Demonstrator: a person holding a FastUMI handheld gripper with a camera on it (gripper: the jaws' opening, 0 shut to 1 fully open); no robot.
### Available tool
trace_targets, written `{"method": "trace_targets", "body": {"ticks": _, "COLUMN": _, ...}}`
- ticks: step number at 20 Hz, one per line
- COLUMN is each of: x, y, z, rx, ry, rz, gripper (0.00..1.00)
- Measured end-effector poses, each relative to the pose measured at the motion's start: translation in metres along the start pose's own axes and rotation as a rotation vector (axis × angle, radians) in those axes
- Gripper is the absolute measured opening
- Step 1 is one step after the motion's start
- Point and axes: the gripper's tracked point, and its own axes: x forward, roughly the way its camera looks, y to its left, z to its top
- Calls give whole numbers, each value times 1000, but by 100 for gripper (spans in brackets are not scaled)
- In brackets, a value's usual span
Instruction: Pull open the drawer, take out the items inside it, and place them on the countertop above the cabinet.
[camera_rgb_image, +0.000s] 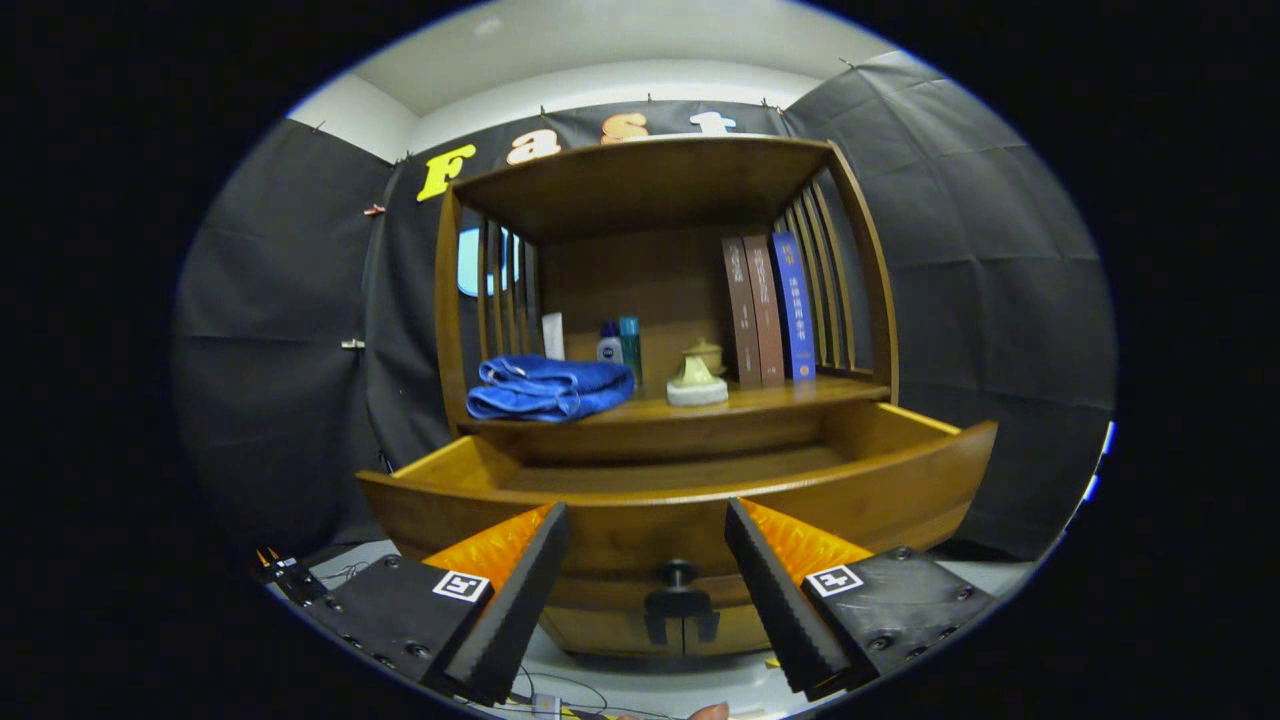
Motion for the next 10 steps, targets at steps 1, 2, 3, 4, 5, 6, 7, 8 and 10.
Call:
{"method": "trace_targets", "body": {"ticks": 1, "x": 3, "y": -4, "z": -9, "rx": -1, "ry": 16, "rz": -12, "gripper": 99}}
{"method": "trace_targets", "body": {"ticks": 2, "x": 6, "y": -6, "z": -16, "rx": 3, "ry": 26, "rz": -18, "gripper": 99}}
{"method": "trace_targets", "body": {"ticks": 3, "x": 10, "y": -7, "z": -22, "rx": 0, "ry": 37, "rz": -23, "gripper": 99}}
{"method": "trace_targets", "body": {"ticks": 4, "x": 13, "y": -10, "z": -28, "rx": -8, "ry": 45, "rz": -32, "gripper": 99}}
{"method": "trace_targets", "body": {"ticks": 5, "x": 17, "y": -12, "z": -33, "rx": -17, "ry": 51, "rz": -38, "gripper": 99}}
{"method": "trace_targets", "body": {"ticks": 6, "x": 19, "y": -12, "z": -35, "rx": -19, "ry": 51, "rz": -41, "gripper": 99}}
{"method": "trace_targets", "body": {"ticks": 7, "x": 19, "y": -14, "z": -39, "rx": -24, "ry": 52, "rz": -57, "gripper": 99}}
{"method": "trace_targets", "body": {"ticks": 8, "x": 21, "y": -13, "z": -35, "rx": -36, "ry": 27, "rz": -59, "gripper": 98}}
{"method": "trace_targets", "body": {"ticks": 10, "x": 21, "y": -12, "z": -36, "rx": -44, "ry": 23, "rz": -62, "gripper": 98}}
